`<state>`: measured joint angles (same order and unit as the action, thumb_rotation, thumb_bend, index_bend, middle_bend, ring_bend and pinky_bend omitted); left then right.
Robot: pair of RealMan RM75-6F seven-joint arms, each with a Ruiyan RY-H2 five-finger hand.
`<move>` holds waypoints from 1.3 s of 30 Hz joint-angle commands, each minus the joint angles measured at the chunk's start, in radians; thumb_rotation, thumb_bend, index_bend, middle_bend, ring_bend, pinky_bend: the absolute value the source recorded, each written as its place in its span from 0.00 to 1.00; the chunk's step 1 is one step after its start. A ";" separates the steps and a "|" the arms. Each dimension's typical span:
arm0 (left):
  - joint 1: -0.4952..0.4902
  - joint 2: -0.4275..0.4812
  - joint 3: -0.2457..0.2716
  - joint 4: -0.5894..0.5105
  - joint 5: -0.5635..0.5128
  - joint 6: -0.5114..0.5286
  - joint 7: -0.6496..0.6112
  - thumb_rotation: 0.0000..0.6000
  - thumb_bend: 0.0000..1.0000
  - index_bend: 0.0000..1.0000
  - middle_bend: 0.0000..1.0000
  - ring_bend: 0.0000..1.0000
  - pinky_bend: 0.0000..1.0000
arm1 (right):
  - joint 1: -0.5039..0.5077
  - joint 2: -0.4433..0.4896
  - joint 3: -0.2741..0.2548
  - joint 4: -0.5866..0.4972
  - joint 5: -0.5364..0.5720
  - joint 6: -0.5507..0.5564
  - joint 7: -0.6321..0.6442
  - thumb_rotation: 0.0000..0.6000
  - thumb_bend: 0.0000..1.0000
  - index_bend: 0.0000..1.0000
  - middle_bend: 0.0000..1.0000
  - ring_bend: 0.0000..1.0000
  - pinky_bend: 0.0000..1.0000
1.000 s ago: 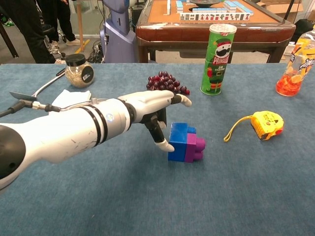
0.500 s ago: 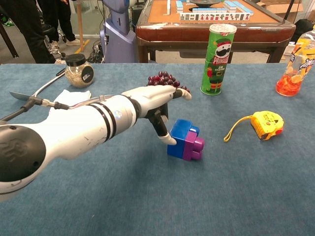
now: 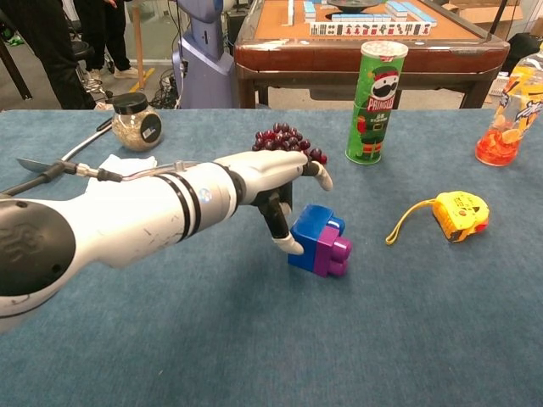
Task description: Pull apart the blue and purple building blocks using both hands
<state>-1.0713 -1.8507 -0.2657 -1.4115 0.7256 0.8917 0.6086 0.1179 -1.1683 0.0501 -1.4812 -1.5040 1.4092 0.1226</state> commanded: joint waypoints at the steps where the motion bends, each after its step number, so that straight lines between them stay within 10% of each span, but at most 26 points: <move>1: -0.016 -0.004 0.003 0.002 -0.018 0.006 0.027 1.00 0.00 0.24 1.00 1.00 1.00 | 0.000 0.000 0.000 -0.001 0.000 -0.001 -0.001 1.00 0.00 0.34 0.40 0.38 0.65; 39: -0.061 0.000 0.016 -0.025 -0.157 0.033 0.053 1.00 0.22 0.47 1.00 1.00 1.00 | 0.009 -0.021 -0.004 0.028 0.005 -0.019 0.024 1.00 0.00 0.34 0.40 0.38 0.65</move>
<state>-1.1341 -1.8512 -0.2495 -1.4357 0.5687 0.9248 0.6640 0.1268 -1.1896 0.0465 -1.4538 -1.4988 1.3906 0.1463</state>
